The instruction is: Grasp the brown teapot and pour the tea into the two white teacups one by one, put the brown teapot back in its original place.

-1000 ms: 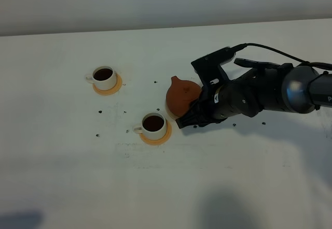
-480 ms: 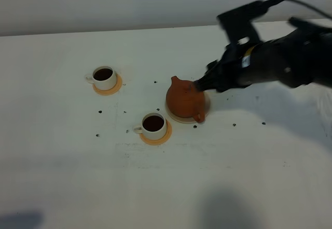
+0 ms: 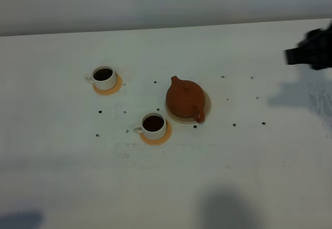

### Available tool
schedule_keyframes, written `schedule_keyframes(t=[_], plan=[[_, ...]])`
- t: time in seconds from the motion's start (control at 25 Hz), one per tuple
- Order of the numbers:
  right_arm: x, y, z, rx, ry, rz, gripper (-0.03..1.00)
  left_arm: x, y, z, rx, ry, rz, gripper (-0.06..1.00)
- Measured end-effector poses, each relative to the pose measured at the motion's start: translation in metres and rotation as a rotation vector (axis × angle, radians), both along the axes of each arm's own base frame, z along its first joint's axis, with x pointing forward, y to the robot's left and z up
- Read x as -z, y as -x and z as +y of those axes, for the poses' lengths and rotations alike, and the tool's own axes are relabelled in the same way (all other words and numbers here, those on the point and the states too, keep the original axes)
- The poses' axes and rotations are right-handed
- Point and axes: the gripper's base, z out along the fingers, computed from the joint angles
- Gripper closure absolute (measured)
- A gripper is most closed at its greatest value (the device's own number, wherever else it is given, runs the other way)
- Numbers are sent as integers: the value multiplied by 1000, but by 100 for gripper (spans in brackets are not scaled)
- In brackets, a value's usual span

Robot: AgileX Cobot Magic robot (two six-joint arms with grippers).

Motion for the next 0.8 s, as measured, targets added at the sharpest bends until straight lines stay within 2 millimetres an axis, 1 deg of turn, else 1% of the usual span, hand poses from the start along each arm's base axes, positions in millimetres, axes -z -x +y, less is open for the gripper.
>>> schedule_keyframes(t=[0.08, 0.16, 0.2, 0.28, 0.36, 0.48, 0.64, 0.8], plan=[[-18, 28, -11, 33, 19, -17, 56, 0, 0, 0, 0, 0, 0, 59], [-31, 54, -19, 53, 36, -24, 56, 0, 0, 0, 0, 0, 0, 59], [-40, 73, -22, 62, 36, -37, 56, 0, 0, 0, 0, 0, 0, 59], [-50, 102, -26, 74, 33, -51, 56, 0, 0, 0, 0, 0, 0, 59], [-53, 132, -30, 80, 31, -71, 56, 0, 0, 0, 0, 0, 0, 59], [-41, 170, -35, 84, 26, -93, 56, 0, 0, 0, 0, 0, 0, 59], [-12, 207, -34, 20, 5, -159, 56, 0, 0, 0, 0, 0, 0, 59], [19, 225, -32, -40, -5, -197, 58, 0, 0, 0, 0, 0, 0, 59]])
